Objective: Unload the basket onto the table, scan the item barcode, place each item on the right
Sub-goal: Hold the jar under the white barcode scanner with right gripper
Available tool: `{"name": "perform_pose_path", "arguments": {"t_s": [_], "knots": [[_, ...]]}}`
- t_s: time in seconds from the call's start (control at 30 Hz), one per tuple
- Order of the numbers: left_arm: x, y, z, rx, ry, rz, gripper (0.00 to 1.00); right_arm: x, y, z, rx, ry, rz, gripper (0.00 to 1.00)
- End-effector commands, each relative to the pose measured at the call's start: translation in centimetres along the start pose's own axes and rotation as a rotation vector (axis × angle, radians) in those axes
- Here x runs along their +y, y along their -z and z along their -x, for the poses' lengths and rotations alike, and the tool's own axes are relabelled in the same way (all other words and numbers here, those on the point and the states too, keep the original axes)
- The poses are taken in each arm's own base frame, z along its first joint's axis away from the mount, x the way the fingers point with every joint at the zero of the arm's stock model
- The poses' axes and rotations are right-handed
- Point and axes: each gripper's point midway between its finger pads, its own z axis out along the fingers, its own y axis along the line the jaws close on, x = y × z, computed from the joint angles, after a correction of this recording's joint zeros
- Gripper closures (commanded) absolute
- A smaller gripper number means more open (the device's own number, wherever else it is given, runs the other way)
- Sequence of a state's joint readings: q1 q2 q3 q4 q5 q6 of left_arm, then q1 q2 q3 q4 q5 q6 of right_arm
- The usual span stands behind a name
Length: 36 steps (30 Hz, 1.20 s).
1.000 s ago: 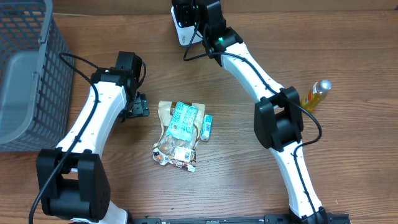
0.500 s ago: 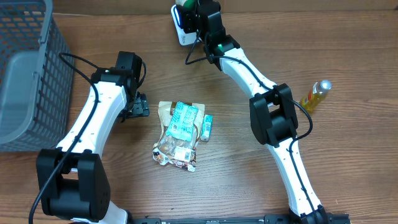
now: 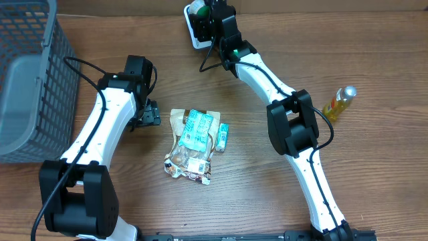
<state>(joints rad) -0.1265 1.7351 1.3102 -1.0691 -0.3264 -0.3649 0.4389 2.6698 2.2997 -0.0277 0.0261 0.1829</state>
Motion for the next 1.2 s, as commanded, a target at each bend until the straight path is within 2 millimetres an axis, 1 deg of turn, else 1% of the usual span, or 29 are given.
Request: {"name": "perform_pose_path", "arguments": {"t_s": [0.0, 0.1, 0.17, 0.2, 0.23, 0.27, 0.3, 0.37, 0.6, 0.73, 0.83, 0.87, 0.93, 1.0, 1.07, 1.13, 1.17], "knots": [[0.4, 0.9, 0.8, -0.037, 0.028, 0.0, 0.0, 1.2, 1.2, 4.1, -0.086, -0.002, 0.035, 0.68], [0.4, 0.9, 0.8, -0.037, 0.028, 0.0, 0.0, 1.4, 1.4, 5.2, -0.118, -0.002, 0.042, 0.68], [0.4, 0.9, 0.8, -0.037, 0.027, 0.0, 0.01, 1.3, 1.4, 4.8, -0.101, -0.003, 0.037, 0.69], [0.4, 0.9, 0.8, -0.037, 0.027, 0.0, 0.0, 1.1, 1.3, 4.3, -0.08, -0.003, 0.032, 0.69], [0.4, 0.9, 0.8, -0.037, 0.027, 0.0, 0.0, 0.8, 1.3, 2.9, -0.025, -0.003, 0.018, 0.7], [0.4, 0.9, 0.8, -0.037, 0.027, 0.0, 0.0, 0.7, 1.2, 2.3, -0.001, -0.003, 0.013, 0.71], [0.4, 0.9, 0.8, -0.037, 0.028, 0.0, 0.0, 0.7, 1.3, 1.8, 0.02, -0.003, 0.016, 0.72], [0.4, 0.9, 0.8, -0.037, 0.027, 0.0, 0.0, 1.1, 1.3, 0.5, 0.077, -0.005, 0.04, 0.76], [0.4, 0.9, 0.8, -0.037, 0.027, 0.0, 0.01, -0.3, 2.1, -4.0, 0.265, -0.009, -0.016, 0.77], [0.4, 0.9, 0.8, -0.037, 0.027, 0.0, 0.01, -0.8, 2.7, -6.0, 0.347, -0.011, -0.037, 0.77], [0.4, 0.9, 0.8, -0.037, 0.027, 0.0, 0.0, -1.0, 3.0, -6.6, 0.376, -0.011, -0.045, 0.77], [0.4, 0.9, 0.8, -0.037, 0.027, 0.0, 0.0, -0.9, 3.0, -6.6, 0.377, -0.012, -0.045, 0.77], [0.4, 0.9, 0.8, -0.037, 0.027, 0.0, 0.01, -0.8, 3.3, -5.9, 0.367, -0.011, -0.043, 0.77], [0.4, 0.9, 0.8, -0.037, 0.027, 0.0, 0.0, -0.4, 3.7, -4.4, 0.343, -0.009, -0.037, 0.77], [0.4, 0.9, 0.8, -0.037, 0.028, 0.0, 0.0, -0.1, 4.6, -1.6, 0.293, -0.005, -0.046, 0.77], [0.4, 0.9, 0.8, -0.037, 0.027, 0.0, 0.0, 0.3, 6.1, 2.1, 0.23, 0.003, -0.062, 0.76], [0.4, 0.9, 0.8, -0.037, 0.028, 0.0, 0.0, 0.6, 6.8, 3.5, 0.209, 0.003, -0.062, 0.76]]}}
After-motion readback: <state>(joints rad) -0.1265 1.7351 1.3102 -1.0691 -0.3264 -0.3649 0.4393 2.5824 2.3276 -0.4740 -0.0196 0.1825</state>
